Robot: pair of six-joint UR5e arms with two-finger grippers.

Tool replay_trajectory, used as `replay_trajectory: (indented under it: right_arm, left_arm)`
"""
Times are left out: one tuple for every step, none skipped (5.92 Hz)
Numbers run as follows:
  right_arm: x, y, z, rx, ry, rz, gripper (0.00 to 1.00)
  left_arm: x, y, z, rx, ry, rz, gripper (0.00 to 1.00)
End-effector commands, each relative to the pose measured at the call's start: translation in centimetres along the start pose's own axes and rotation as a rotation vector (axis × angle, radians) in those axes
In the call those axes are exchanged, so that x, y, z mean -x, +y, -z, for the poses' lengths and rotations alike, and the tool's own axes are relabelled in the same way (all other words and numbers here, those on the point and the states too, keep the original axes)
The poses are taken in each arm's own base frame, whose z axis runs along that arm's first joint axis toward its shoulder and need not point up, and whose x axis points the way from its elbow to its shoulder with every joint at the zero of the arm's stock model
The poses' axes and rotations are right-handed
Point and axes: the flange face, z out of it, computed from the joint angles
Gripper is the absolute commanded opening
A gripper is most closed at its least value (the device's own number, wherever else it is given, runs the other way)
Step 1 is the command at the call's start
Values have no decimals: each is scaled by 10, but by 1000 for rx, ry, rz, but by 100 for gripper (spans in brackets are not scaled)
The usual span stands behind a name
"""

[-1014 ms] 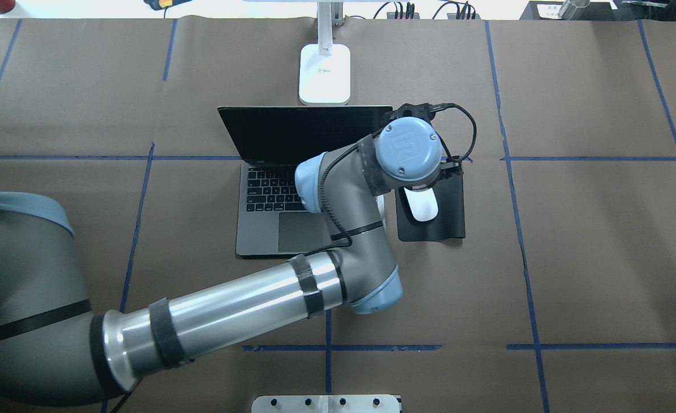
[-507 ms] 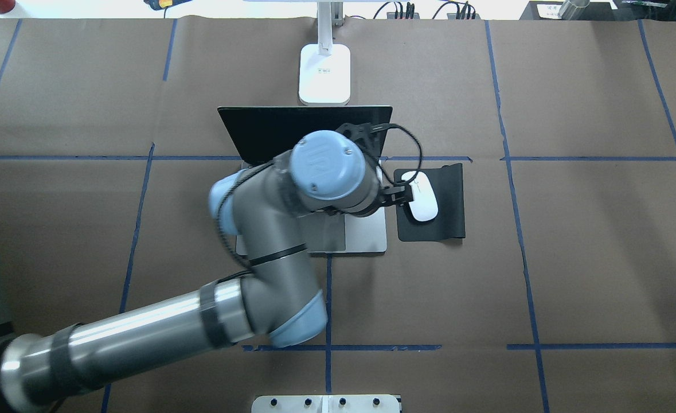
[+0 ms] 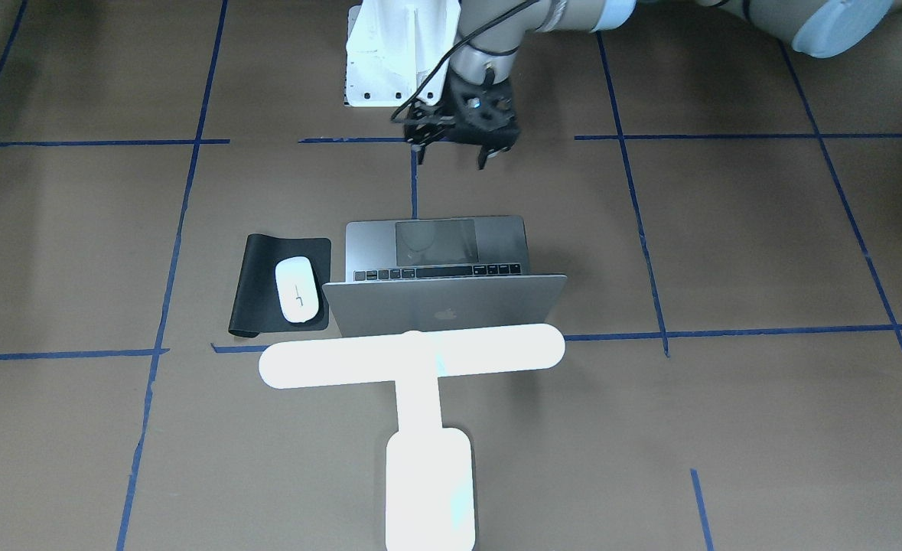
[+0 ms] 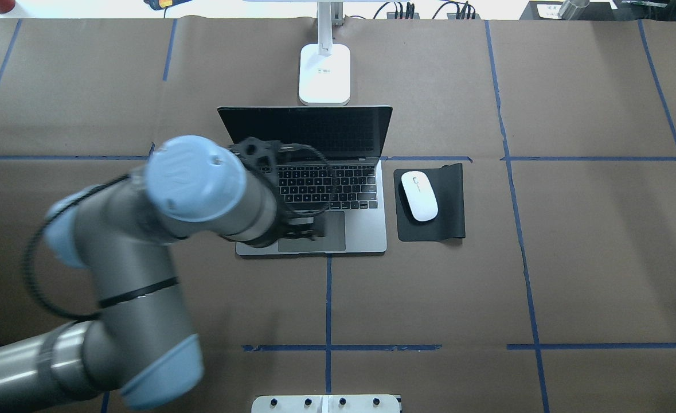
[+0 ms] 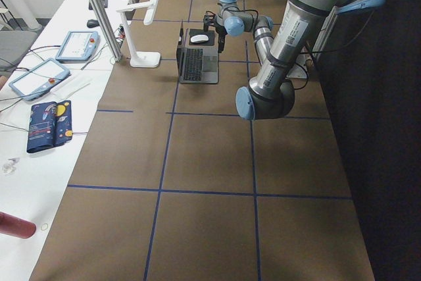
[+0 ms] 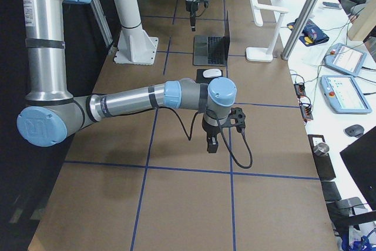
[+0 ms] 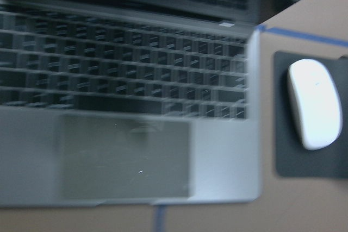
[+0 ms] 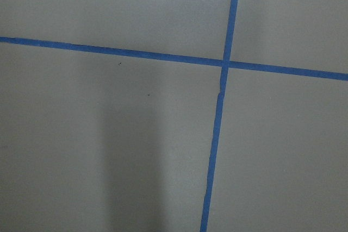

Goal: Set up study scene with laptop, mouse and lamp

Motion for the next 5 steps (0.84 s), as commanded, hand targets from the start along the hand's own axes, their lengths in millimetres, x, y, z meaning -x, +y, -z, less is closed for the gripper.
replay_trajectory:
  right_arm:
    - [-54, 22, -10, -13, -55, 7, 100]
    - [-71, 24, -16, -51, -38, 20, 100]
    - [-73, 18, -11, -80, 17, -20, 100]
    - [-78, 18, -12, -124, 84, 23, 100]
    - [-79, 23, -17, -145, 86, 47, 100]
  left_arm:
    - [99, -8, 47, 37, -120, -140, 100]
    - [158, -22, 55, 90, -145, -162, 100]
    - [215, -33, 62, 140, -163, -169, 100]
    - [266, -38, 75, 148, -196, -199, 100]
    - [314, -45, 90, 166, -201, -212, 100]
